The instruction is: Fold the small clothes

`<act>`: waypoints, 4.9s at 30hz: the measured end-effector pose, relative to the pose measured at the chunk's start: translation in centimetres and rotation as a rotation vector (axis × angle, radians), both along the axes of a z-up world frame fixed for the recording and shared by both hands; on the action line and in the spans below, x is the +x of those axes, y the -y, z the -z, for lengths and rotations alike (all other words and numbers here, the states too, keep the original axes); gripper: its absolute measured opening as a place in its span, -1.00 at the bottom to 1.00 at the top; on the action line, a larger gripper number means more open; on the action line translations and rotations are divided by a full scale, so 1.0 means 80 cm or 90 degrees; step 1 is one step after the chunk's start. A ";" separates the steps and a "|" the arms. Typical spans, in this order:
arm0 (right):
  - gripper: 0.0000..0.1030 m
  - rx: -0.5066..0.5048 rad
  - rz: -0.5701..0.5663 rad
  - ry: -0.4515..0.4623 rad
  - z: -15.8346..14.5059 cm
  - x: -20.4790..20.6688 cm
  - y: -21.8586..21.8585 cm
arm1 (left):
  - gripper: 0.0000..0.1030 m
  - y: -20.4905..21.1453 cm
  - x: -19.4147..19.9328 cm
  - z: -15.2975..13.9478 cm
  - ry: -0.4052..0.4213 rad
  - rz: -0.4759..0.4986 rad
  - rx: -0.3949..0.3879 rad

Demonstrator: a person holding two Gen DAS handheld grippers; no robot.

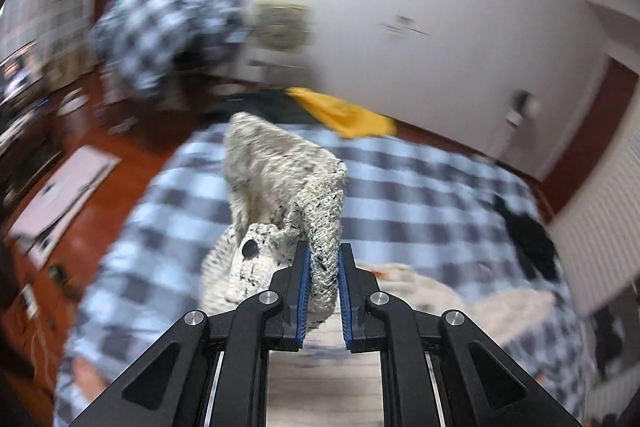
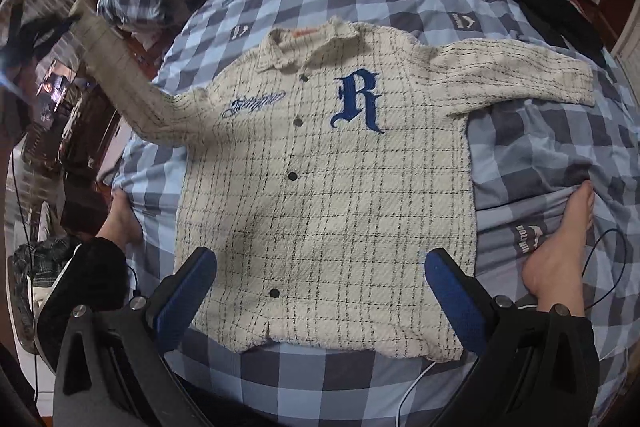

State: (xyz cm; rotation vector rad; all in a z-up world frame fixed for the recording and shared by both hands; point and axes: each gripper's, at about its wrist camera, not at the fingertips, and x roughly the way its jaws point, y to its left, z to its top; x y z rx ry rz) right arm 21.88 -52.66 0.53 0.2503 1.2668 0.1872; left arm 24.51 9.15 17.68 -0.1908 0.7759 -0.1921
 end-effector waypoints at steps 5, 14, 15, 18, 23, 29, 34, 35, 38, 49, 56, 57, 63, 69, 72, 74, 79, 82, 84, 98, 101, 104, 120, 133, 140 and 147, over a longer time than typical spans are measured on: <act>0.98 0.011 0.021 0.000 0.000 -0.006 0.017 | -0.75 0.175 -0.007 0.032 -0.001 0.140 -0.029; 0.98 0.044 0.031 0.021 -0.020 -0.013 0.037 | -0.71 0.290 -0.032 0.129 -0.205 0.297 -0.144; 0.98 0.046 0.035 0.025 -0.021 -0.013 0.039 | -0.70 0.287 -0.035 0.128 -0.211 0.297 -0.138; 0.98 0.058 0.050 0.035 -0.028 -0.010 0.047 | -0.21 0.265 -0.048 0.117 -0.204 0.288 -0.098; 0.98 0.104 0.086 0.030 -0.028 0.006 0.065 | 1.00 0.149 -0.082 0.106 -0.194 0.249 -0.058; 0.98 0.106 0.123 0.000 -0.009 0.063 0.080 | 1.00 0.022 -0.171 0.123 -0.236 0.059 -0.009; 0.98 0.070 0.128 -0.094 0.063 0.161 0.079 | 1.00 -0.029 -0.205 0.165 -0.284 0.009 -0.047; 0.98 0.058 0.128 -0.107 0.081 0.179 0.079 | 1.00 -0.032 -0.204 0.174 -0.287 0.014 -0.031; 0.98 0.010 0.135 -0.133 0.136 0.224 0.082 | 1.00 -0.042 -0.205 0.195 -0.280 0.005 0.041; 0.98 -0.073 0.091 -0.186 0.270 0.298 0.083 | 1.00 -0.060 -0.182 0.233 -0.326 0.003 0.057; -0.45 -0.072 0.062 -0.173 0.260 0.289 0.075 | 1.00 -0.055 -0.181 0.240 -0.348 0.015 0.040; -0.51 -0.069 0.060 -0.155 0.247 0.287 0.073 | 1.00 -0.054 -0.181 0.241 -0.350 0.016 0.038; -0.86 0.049 0.043 -0.084 0.159 0.279 0.075 | 1.00 -0.053 -0.183 0.237 -0.343 0.013 0.036; -0.87 0.175 0.081 -0.051 0.089 0.270 0.106 | 1.00 -0.060 -0.181 0.243 -0.361 -0.003 0.007; -0.88 0.169 0.081 -0.029 0.072 0.263 0.115 | 1.00 -0.060 -0.181 0.244 -0.368 -0.004 0.002; -0.88 0.131 0.089 -0.038 0.089 0.258 0.117 | 1.00 -0.059 -0.181 0.245 -0.367 0.000 0.009; -0.83 0.032 0.131 -0.152 0.193 0.249 0.144 | 1.00 -0.055 -0.183 0.248 -0.370 0.007 0.019; -0.69 0.011 0.169 -0.294 0.246 0.240 0.167 | 1.00 -0.053 -0.184 0.249 -0.370 0.013 0.025; -0.66 0.002 0.223 -0.317 0.249 0.232 0.191 | 1.00 -0.051 -0.184 0.249 -0.368 0.015 0.035; 0.30 -0.089 0.053 -0.054 0.163 0.246 0.009 | 1.00 0.028 -0.051 0.316 -0.326 0.094 0.207; 0.30 -0.157 -0.062 -0.008 0.172 0.242 -0.065 | 1.00 0.069 -0.003 0.351 -0.282 0.144 0.202; 0.30 -0.178 -0.144 0.022 0.184 0.246 -0.127 | 1.00 0.100 0.030 0.404 -0.281 0.197 0.199; 0.18 -0.094 -0.064 -0.067 0.226 0.272 0.060 | 1.00 -0.079 0.050 0.502 -0.361 0.019 0.060; 0.22 -0.051 0.007 0.011 0.160 0.260 0.009 | 1.00 -0.018 0.076 0.402 -0.251 0.047 0.125; 0.22 -0.028 -0.139 -0.028 0.204 0.247 -0.099 | 1.00 0.019 0.148 0.455 -0.270 0.064 0.122; 0.22 0.008 -0.188 -0.060 0.239 0.260 -0.085 | 1.00 -0.077 0.186 0.502 -0.291 -0.075 0.068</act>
